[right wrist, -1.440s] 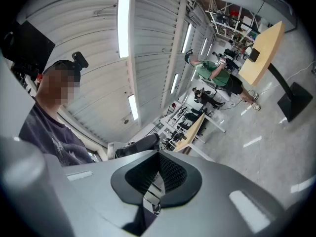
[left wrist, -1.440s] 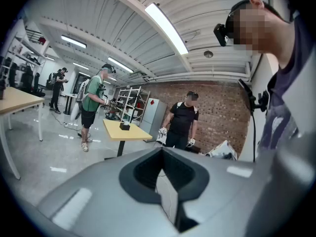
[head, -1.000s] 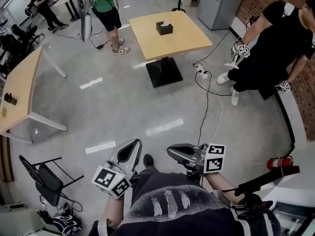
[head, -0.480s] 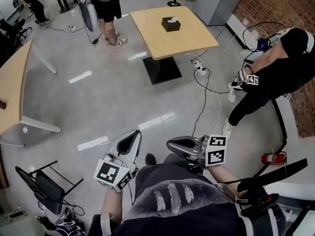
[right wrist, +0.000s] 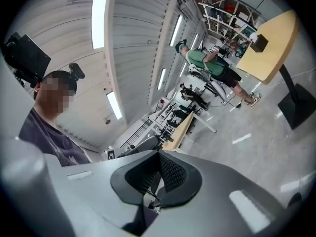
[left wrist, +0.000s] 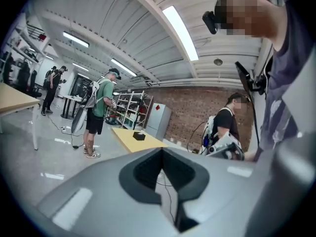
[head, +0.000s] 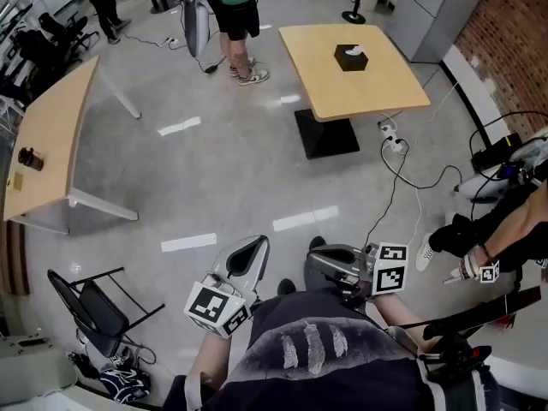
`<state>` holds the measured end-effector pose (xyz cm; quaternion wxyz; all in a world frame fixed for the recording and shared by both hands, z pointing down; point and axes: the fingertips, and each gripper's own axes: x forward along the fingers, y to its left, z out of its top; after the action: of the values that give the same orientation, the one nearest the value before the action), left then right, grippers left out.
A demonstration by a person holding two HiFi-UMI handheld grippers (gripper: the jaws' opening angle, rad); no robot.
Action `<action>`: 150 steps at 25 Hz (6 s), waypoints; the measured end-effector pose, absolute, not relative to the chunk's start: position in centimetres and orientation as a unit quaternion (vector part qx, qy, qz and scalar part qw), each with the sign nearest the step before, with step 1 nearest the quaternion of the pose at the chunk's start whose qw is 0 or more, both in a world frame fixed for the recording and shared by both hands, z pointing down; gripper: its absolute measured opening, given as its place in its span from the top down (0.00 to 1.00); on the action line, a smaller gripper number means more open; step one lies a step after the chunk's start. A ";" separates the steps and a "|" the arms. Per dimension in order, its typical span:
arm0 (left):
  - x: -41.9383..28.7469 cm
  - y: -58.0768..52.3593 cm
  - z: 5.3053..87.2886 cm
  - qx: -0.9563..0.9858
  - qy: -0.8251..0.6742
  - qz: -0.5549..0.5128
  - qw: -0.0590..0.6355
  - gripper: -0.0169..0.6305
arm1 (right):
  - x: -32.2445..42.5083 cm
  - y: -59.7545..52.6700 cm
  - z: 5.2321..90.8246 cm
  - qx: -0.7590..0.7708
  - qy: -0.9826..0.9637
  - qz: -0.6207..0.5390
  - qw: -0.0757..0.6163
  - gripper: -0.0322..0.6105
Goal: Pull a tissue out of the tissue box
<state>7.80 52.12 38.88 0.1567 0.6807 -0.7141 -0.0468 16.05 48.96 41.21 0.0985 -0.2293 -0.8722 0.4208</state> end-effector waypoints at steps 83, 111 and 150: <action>-16.7 16.2 35.3 0.775 -0.617 -0.031 0.132 0.97 | -10.2 13.3 36.4 -0.108 -0.946 0.306 0.015 0.96; -11.3 -2.6 35.9 0.729 -0.665 0.043 0.160 0.97 | -6.0 -1.5 39.3 -0.196 -0.966 0.127 0.111 0.95; -23.2 -17.0 41.4 0.873 -0.455 0.089 0.147 0.97 | -15.0 -7.9 49.8 0.138 -0.928 0.185 0.294 0.95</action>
<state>-23.19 -16.95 41.44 0.1469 0.8735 -0.4554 0.0895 -15.04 -7.95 49.80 0.2938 0.1376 -0.9277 0.1846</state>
